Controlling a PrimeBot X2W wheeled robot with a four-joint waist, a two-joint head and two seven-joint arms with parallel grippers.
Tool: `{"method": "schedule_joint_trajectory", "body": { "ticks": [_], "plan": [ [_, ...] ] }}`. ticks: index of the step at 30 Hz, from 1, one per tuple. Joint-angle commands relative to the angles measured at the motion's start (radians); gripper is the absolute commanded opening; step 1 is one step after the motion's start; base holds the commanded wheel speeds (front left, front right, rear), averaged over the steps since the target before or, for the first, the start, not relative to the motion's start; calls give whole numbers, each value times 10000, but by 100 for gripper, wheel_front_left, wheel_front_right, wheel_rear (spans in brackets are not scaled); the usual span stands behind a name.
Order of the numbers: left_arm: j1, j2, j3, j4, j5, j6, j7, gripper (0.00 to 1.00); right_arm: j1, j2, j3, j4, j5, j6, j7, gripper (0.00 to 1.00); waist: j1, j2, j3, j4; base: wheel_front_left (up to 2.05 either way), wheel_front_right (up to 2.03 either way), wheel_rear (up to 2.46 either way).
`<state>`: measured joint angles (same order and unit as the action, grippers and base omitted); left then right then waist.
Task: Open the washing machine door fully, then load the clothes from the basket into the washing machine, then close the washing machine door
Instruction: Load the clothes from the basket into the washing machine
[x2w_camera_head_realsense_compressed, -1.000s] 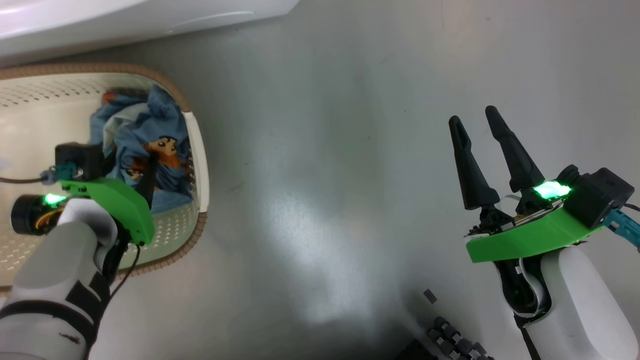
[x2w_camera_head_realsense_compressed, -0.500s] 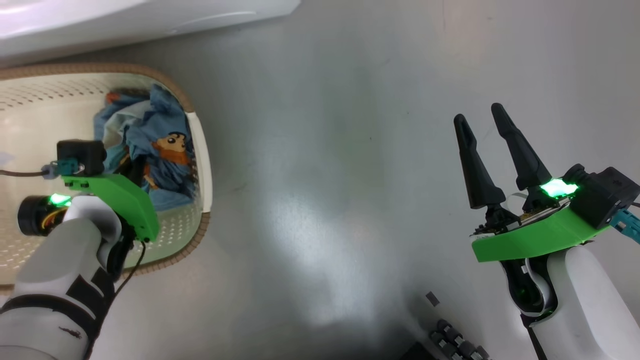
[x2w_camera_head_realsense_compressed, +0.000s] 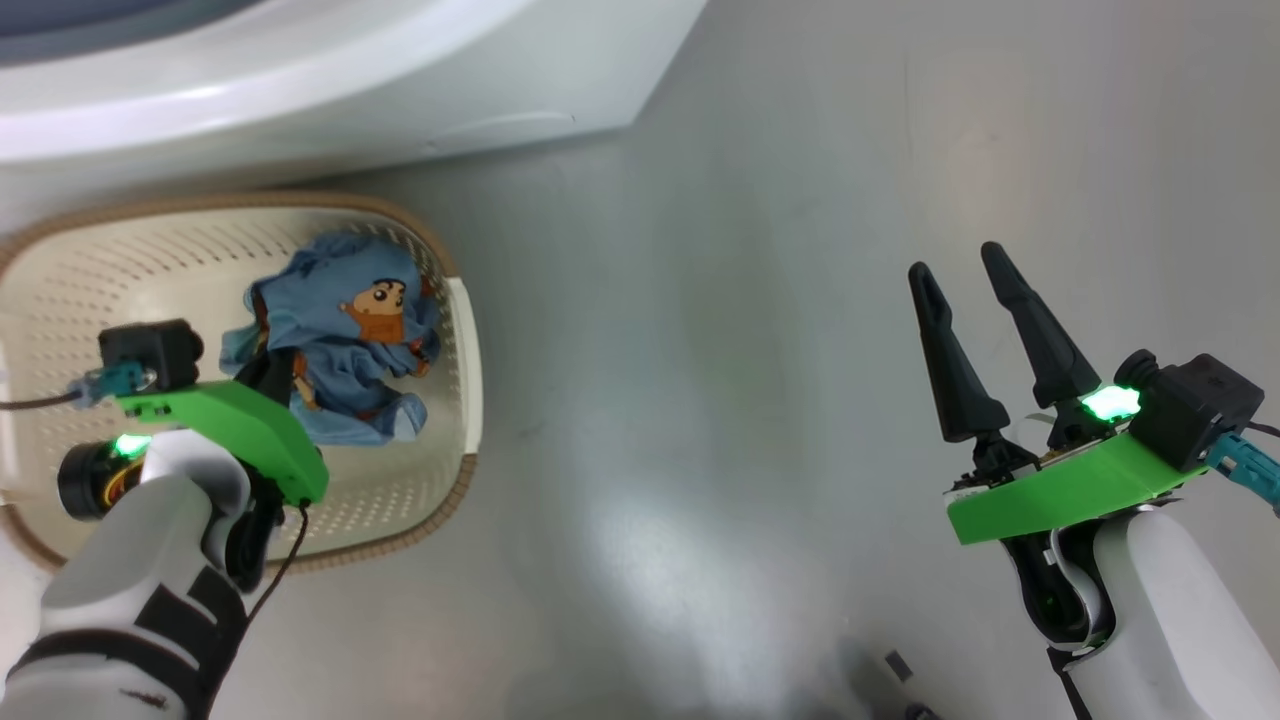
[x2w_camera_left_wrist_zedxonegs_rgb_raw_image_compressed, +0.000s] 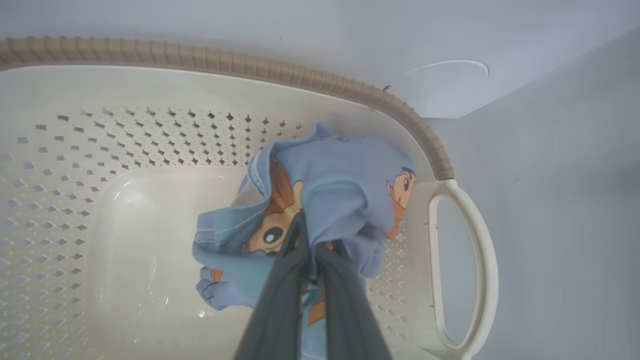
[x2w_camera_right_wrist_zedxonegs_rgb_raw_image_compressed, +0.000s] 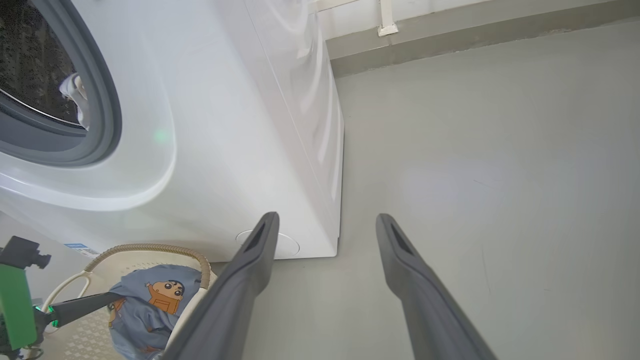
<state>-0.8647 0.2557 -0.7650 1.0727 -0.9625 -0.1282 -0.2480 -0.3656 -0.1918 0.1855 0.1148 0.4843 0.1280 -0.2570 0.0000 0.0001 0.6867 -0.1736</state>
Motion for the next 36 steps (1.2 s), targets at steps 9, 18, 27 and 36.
{"method": "schedule_joint_trajectory", "body": {
  "ticks": [9, 18, 27, 36],
  "plan": [
    [1521, 401, 2420, -1318, 1646, -25, -136, 0, 759, -228, 309, 228, 90, 27, -48, 100, 0, -1, -1875, 580, 0, 0, 0],
    [3188, 73, 4441, -2876, 3506, -25, -136, 0, 1344, -414, 289, 518, 197, 27, -48, 100, 0, -1, -3130, 870, 0, 0, 0],
    [4540, -291, 5712, -4366, 4686, -25, -137, 0, 1964, -555, 232, 660, 270, 27, -48, 100, 0, -1, -4164, 1051, 0, 0, 0],
    [5859, -486, 6743, -6179, 5474, -25, -137, 0, 2492, -673, 3, 687, 294, 27, -48, 100, 0, -1, -4952, 1168, 0, 0, 0]
  ]
}}
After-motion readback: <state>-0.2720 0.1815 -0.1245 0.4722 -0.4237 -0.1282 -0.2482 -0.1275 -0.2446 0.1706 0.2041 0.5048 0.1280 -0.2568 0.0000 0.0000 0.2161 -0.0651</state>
